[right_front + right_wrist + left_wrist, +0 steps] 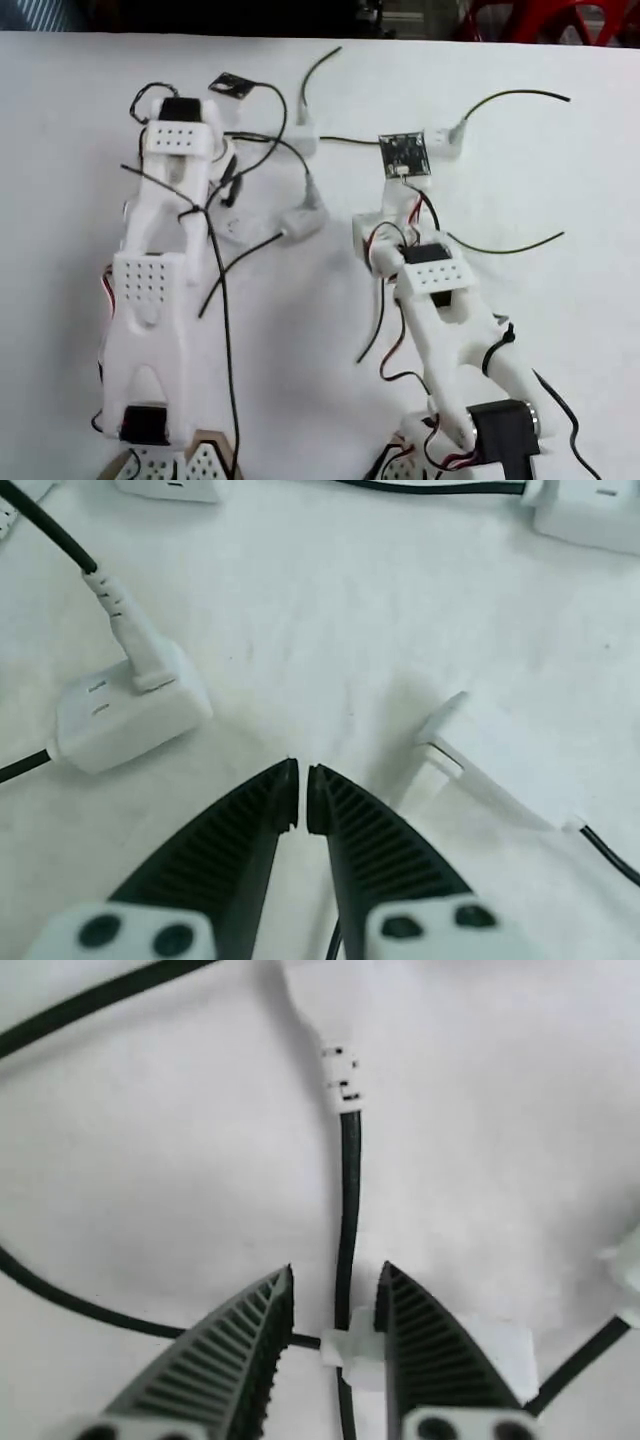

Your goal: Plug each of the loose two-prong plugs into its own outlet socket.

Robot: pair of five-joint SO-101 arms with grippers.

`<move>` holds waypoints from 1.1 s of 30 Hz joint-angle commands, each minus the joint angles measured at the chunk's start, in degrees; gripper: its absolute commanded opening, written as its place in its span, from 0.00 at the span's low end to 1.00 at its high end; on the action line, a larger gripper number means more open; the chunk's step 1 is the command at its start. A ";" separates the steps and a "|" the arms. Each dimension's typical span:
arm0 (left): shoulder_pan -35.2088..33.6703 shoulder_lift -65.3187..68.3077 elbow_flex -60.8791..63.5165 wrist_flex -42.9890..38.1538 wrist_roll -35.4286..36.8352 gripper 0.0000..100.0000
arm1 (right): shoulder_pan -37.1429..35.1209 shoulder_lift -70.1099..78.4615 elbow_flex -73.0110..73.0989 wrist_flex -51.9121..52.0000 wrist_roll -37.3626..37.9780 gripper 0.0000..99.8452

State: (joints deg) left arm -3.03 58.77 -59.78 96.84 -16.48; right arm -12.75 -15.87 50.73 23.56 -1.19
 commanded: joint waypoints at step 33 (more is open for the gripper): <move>1.27 7.16 -7.03 -3.25 -6.15 0.05 | 0.75 -3.21 0.53 -0.48 -0.18 0.02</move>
State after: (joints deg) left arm -2.51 66.15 -65.05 91.56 -17.63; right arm -12.75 -16.48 51.60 23.56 -1.19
